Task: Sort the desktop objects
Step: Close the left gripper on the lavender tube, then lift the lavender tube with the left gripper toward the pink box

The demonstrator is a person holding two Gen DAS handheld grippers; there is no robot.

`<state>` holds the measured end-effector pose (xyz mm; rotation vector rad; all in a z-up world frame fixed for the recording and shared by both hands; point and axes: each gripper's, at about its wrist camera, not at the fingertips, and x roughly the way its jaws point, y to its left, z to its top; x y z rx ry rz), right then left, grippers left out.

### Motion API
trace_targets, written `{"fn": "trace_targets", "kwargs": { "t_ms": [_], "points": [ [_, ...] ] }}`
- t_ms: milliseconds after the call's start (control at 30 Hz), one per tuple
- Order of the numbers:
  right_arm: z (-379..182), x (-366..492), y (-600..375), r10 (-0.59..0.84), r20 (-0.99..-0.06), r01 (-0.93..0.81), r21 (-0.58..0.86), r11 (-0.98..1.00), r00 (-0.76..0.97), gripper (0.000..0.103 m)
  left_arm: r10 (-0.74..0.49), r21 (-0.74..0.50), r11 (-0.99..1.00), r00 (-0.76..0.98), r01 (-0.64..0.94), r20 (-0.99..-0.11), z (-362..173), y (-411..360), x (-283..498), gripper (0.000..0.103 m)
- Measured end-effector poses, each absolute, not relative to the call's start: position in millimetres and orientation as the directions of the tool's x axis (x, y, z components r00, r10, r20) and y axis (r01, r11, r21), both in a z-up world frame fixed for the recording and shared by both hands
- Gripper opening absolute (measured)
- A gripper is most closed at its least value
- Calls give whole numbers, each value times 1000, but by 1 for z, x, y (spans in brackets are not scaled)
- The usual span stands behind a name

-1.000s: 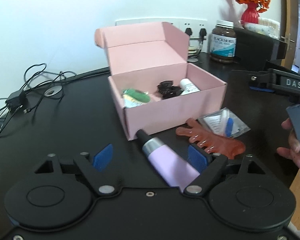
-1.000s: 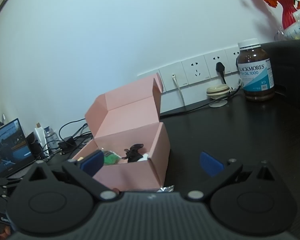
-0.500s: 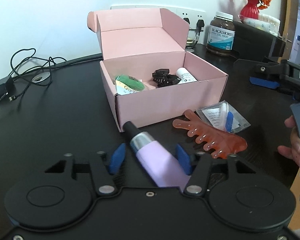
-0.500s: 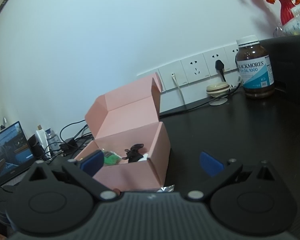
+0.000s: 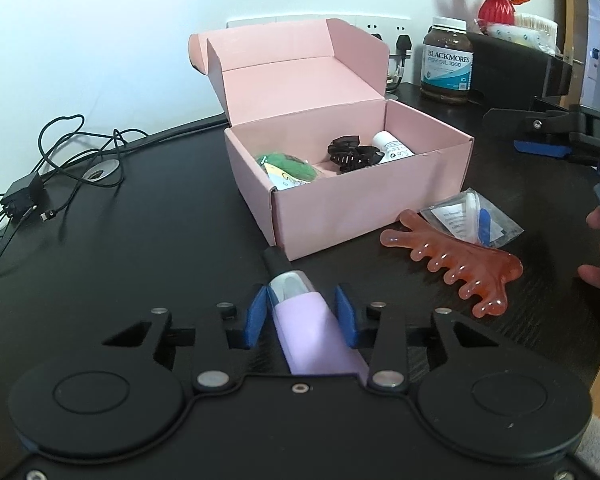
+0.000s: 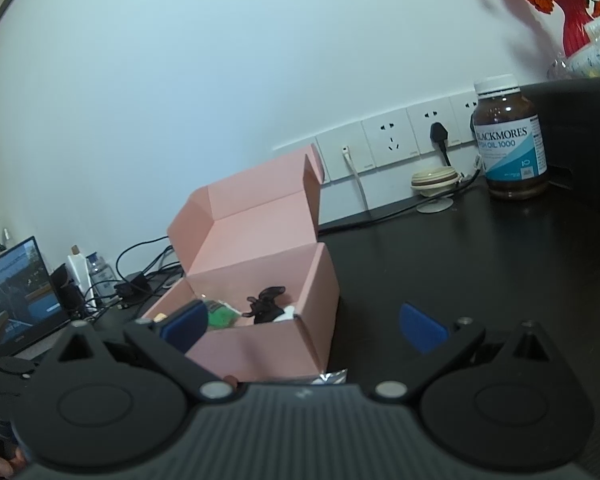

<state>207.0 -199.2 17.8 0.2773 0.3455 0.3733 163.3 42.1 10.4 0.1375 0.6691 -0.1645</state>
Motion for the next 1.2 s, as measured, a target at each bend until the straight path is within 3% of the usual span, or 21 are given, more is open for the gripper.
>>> {"fn": "trace_targets", "kwargs": {
  "t_ms": [267, 867, 1200],
  "points": [
    [17, 208, -199, 398, -278, -305, 324, 896, 874, 102, -112, 108, 969, 785, 223, -609, 10, 41, 158, 31],
    [18, 208, -202, 404, -277, -305, 338, 890, 872, 102, -137, 87, 967, 780, 238, -610, 8, 45, 158, 30],
    [18, 207, -202, 405, -276, -306, 339, 890, 872, 102, -144, 115, 964, 832, 241, -535, 19, 44, 147, 29]
  ]
}}
